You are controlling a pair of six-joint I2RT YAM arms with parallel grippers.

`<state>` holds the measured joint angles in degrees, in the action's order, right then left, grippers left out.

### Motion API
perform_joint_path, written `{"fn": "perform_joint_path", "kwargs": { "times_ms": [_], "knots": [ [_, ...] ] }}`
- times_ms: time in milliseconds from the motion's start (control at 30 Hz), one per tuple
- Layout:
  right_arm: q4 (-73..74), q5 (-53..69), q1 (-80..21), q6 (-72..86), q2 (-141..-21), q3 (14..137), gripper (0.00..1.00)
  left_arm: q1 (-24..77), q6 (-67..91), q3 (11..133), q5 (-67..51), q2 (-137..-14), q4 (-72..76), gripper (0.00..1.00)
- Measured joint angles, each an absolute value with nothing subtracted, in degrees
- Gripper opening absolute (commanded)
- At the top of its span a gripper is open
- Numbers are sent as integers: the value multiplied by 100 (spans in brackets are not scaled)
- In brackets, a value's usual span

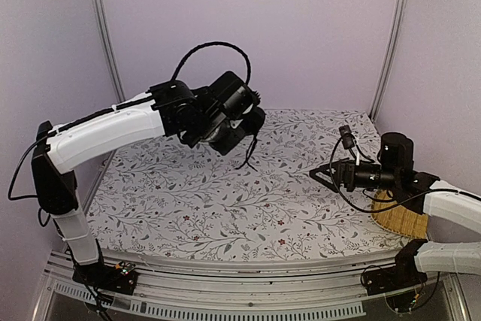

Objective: Tie the shoes

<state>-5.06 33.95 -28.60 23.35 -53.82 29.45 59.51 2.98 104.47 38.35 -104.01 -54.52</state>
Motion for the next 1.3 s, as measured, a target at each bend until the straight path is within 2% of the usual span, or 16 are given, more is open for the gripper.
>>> {"fn": "perform_joint_path", "kwargs": {
  "times_ms": [367, 767, 800, 867, 933, 1033, 1067, 1100, 1300],
  "knots": [
    [-1629, 1979, -4086, 2128, -6606, 2963, 99, 6825, -1, 11754, 3341, -11054, -6086, 0],
    [-2668, 353, -4851, 2008, -8165, 3109, 98, 7210, 154, 12180, 2980, -11253, -6215, 0],
    [-2749, 233, -4864, 2008, -8235, 3138, 90, 7210, 176, 12182, 2974, -11249, -6226, 0],
    [-2921, 3, -4875, 2012, -8287, 3155, 70, 7210, 231, 12182, 2952, -11242, -6250, 0],
    [-3068, -154, -4877, 1994, -8283, 3155, 39, 7212, 296, 12182, 2910, -11227, -6257, 0],
    [-3225, -322, -4886, 1951, -8239, 3155, 9, 7223, 373, 12149, 2893, -11148, -6265, 0],
    [-3238, -362, -4886, 1929, -8191, 3155, 4, 7223, 410, 12090, 2897, -11093, -6252, 0],
    [-3238, -405, -4888, 1903, -8114, 3155, 3, 7225, 445, 12009, 2912, -11017, -6239, 0],
    [-2978, -760, -4908, 1879, -7126, 3030, 2, 7225, 827, 11340, 3282, -10641, -6031, 0]
  ]
}}
